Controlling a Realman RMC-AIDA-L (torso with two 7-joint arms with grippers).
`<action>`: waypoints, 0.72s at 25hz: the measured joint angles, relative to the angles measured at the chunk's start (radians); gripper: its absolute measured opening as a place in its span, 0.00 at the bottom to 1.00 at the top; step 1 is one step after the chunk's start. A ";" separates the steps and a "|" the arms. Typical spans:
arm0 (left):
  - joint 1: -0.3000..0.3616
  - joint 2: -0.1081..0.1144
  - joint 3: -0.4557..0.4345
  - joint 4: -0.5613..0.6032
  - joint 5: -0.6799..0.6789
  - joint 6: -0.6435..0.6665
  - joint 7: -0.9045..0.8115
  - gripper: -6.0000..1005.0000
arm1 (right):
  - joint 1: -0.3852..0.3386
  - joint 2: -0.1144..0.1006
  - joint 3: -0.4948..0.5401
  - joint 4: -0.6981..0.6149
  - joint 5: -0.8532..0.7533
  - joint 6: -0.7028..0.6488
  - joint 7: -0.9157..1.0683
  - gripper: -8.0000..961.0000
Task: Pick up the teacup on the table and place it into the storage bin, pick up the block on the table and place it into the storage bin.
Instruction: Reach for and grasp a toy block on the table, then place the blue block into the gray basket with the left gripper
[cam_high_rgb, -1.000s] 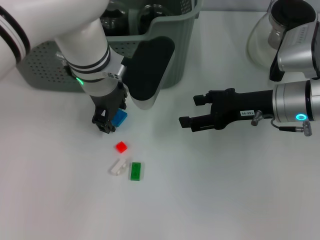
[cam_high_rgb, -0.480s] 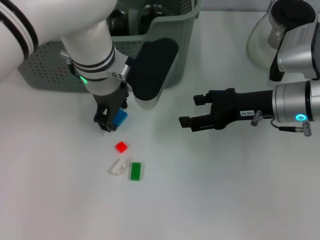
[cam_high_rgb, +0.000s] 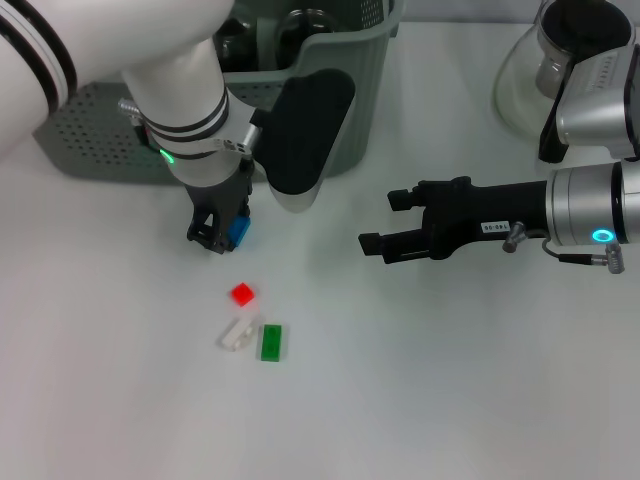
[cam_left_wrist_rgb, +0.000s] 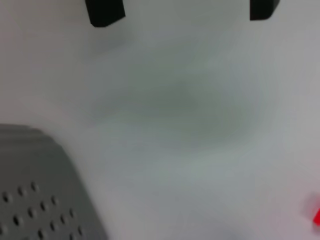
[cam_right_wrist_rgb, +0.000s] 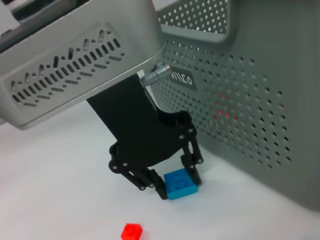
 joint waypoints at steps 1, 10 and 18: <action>0.000 0.002 -0.001 0.004 0.000 0.011 -0.006 0.46 | 0.000 0.000 0.000 0.000 0.000 0.000 0.000 0.95; 0.111 -0.023 -0.228 0.342 -0.059 0.249 -0.043 0.41 | -0.004 -0.001 0.000 0.000 -0.004 -0.012 -0.001 0.95; 0.206 -0.012 -0.849 0.567 -0.414 0.527 -0.177 0.44 | -0.009 -0.010 -0.001 -0.011 -0.005 -0.044 -0.003 0.95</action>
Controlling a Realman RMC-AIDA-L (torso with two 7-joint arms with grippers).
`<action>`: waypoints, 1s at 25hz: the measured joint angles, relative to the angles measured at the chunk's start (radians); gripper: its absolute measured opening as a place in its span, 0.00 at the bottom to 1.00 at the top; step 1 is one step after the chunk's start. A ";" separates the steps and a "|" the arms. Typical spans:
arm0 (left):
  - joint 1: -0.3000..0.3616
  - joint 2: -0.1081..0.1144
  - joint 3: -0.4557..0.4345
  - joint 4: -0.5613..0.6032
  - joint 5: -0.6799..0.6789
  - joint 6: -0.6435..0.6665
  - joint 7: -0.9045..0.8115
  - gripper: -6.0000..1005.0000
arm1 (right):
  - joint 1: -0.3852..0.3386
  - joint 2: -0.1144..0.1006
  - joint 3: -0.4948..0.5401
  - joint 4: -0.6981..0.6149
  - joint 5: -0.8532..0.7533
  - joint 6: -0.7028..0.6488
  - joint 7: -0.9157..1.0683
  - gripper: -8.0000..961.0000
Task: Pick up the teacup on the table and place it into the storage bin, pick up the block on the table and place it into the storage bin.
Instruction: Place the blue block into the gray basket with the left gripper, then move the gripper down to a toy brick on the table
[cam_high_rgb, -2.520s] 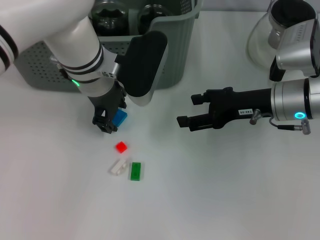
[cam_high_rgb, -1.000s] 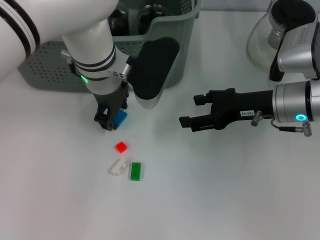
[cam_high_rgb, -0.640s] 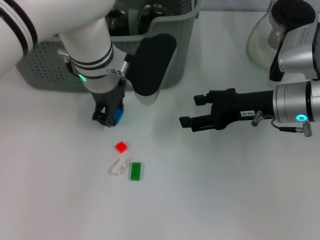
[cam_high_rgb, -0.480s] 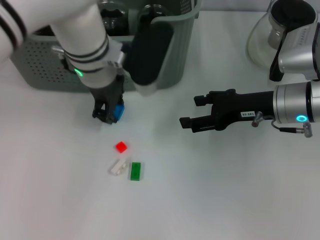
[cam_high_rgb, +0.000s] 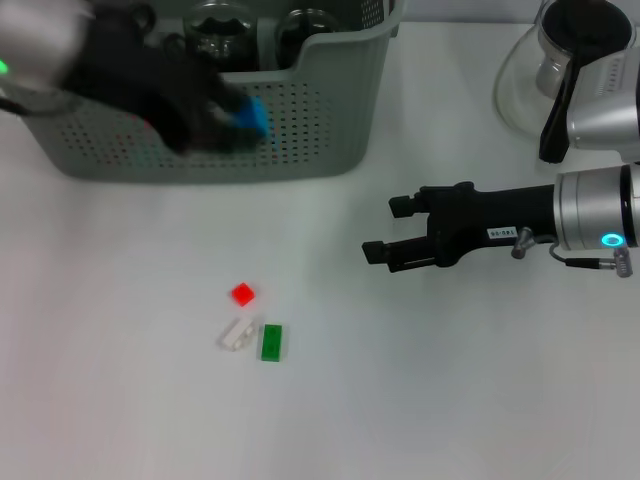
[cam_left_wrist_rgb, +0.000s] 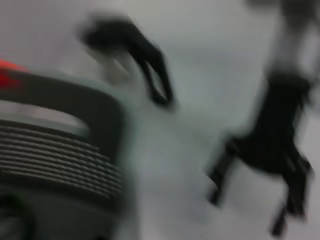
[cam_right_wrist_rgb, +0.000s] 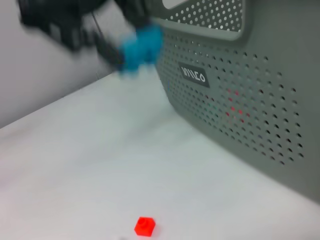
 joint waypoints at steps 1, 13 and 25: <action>0.006 0.008 -0.071 0.016 -0.036 0.011 -0.029 0.44 | -0.001 -0.002 0.000 0.000 0.000 -0.003 0.000 0.95; -0.042 0.231 -0.172 -0.307 -0.135 -0.202 -0.294 0.47 | 0.003 -0.008 -0.010 -0.014 -0.013 -0.019 0.000 0.95; -0.038 0.238 -0.141 -0.244 -0.217 0.069 -0.152 0.76 | -0.001 -0.008 -0.010 -0.014 -0.014 -0.031 -0.001 0.95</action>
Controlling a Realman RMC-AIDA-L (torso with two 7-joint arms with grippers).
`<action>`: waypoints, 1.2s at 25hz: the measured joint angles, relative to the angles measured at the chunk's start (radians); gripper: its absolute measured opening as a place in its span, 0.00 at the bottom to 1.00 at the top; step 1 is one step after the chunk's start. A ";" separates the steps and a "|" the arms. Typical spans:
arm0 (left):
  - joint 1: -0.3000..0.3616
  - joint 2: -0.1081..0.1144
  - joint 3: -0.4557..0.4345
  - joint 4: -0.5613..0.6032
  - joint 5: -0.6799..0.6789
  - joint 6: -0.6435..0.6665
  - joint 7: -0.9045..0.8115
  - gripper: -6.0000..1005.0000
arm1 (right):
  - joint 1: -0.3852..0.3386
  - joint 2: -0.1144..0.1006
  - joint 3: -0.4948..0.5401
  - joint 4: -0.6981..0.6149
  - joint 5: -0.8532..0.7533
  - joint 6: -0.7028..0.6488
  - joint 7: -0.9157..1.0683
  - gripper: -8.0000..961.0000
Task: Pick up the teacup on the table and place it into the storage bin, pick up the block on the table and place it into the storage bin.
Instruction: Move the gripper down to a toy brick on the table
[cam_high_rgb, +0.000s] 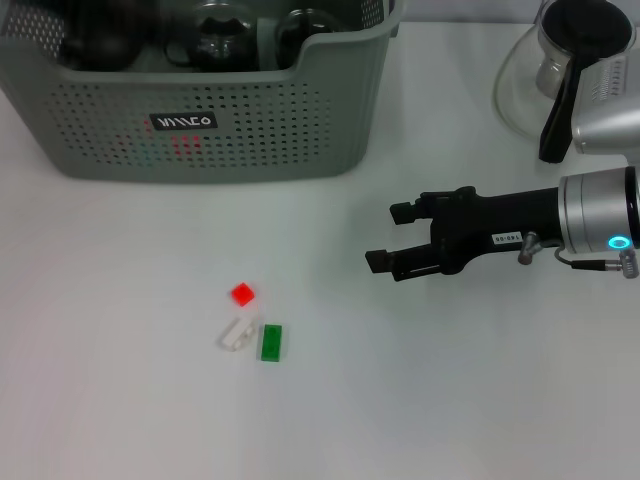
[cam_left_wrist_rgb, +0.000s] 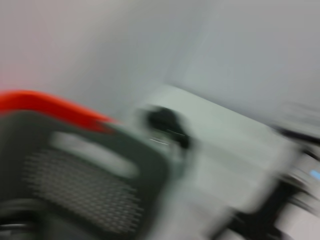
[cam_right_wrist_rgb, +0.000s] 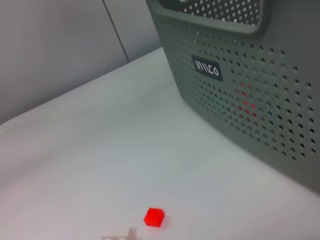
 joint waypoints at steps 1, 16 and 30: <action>0.001 -0.004 0.017 0.007 -0.012 0.056 0.033 0.79 | 0.001 0.000 0.001 0.000 0.000 0.001 0.000 0.95; 0.118 -0.181 0.515 0.192 0.255 0.013 0.311 0.94 | 0.014 0.009 0.010 0.002 0.000 0.047 0.014 0.95; 0.130 -0.249 0.868 0.185 0.497 -0.155 0.371 0.91 | 0.021 0.013 0.009 0.010 0.001 0.048 0.044 0.95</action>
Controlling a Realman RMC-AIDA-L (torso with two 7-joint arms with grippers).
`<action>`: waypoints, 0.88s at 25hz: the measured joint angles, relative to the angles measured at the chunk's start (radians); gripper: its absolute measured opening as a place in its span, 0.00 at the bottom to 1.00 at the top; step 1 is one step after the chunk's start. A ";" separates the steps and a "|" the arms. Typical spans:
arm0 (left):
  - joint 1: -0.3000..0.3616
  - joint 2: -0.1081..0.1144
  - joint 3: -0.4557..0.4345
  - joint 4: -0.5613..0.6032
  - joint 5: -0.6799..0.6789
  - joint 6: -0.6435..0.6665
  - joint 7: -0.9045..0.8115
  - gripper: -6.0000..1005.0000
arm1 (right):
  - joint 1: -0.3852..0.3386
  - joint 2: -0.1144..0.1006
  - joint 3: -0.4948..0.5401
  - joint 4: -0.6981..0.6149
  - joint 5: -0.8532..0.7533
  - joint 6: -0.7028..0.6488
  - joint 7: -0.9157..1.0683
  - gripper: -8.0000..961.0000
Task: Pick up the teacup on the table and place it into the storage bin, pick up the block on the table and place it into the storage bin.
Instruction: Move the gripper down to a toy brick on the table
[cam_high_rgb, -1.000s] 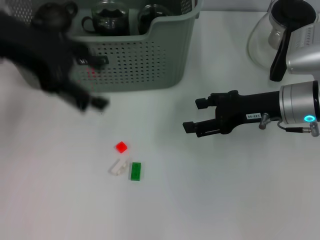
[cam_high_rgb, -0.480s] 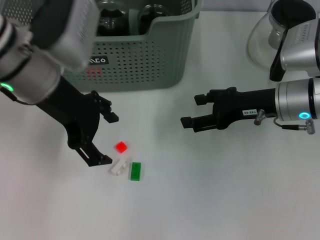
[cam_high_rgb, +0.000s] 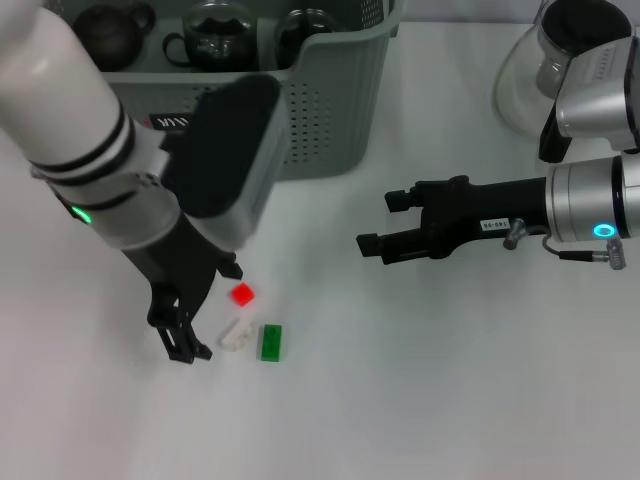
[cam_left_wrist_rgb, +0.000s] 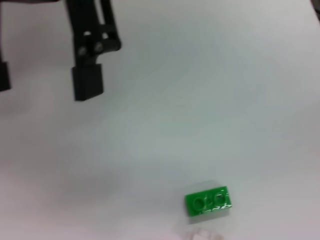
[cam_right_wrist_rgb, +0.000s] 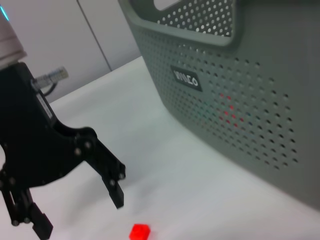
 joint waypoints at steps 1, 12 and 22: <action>0.000 0.000 0.021 -0.003 0.001 -0.002 -0.001 0.91 | 0.000 0.000 -0.002 0.000 0.000 -0.004 0.000 0.95; -0.012 -0.001 0.183 -0.031 0.002 -0.040 -0.003 0.89 | 0.019 -0.004 -0.013 0.001 -0.001 -0.079 0.002 0.95; -0.022 -0.001 0.228 -0.085 0.003 -0.095 0.000 0.86 | 0.021 -0.004 -0.063 0.001 -0.003 -0.102 0.002 0.95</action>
